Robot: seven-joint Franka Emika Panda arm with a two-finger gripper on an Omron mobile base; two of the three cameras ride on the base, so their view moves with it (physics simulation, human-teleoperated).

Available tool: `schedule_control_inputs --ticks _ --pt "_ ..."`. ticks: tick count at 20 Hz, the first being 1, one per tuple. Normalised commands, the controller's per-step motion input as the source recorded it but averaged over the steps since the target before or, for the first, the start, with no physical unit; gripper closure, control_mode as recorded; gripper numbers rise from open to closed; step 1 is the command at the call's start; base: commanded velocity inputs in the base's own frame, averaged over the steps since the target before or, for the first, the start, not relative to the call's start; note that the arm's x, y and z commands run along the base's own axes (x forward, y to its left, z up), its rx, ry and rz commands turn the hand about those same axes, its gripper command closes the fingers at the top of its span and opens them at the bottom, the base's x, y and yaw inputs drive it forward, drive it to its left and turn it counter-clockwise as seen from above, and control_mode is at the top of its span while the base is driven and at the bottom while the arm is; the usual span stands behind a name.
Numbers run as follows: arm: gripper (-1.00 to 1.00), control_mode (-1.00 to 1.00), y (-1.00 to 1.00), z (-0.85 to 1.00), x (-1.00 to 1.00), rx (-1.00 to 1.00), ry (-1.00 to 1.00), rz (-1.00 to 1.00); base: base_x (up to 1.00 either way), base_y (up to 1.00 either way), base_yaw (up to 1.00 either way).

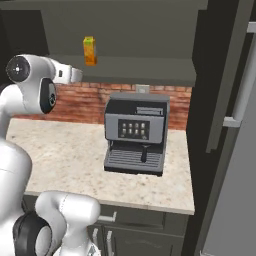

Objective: Sort all alcoholic drinks to one cabinet, and non-alcoholic drinks to the other.

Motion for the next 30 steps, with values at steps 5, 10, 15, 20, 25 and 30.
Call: schedule_control_inputs --ticks 5,10,15,20,25,30 --pt "-1.00 -1.00 -0.13 -0.30 -0.99 0.00 0.19 0.00 0.00 0.00 0.00" --pt "-1.00 -1.00 -0.27 -0.31 -0.79 0.02 0.20 0.00 0.00 0.00 0.00" --pt "-1.00 -1.00 -0.01 -0.17 -0.43 0.00 0.13 0.00 0.00 0.00 0.00" --pt "-1.00 1.00 0.00 -0.08 -0.17 0.00 0.06 0.00 -0.49 0.00 0.00" --pt "-1.00 1.00 0.00 0.00 0.00 0.00 0.00 0.00 -1.00 0.05 0.00" --pt "-1.00 1.00 0.00 0.00 0.00 0.00 0.00 0.00 -1.00 0.27 0.00"
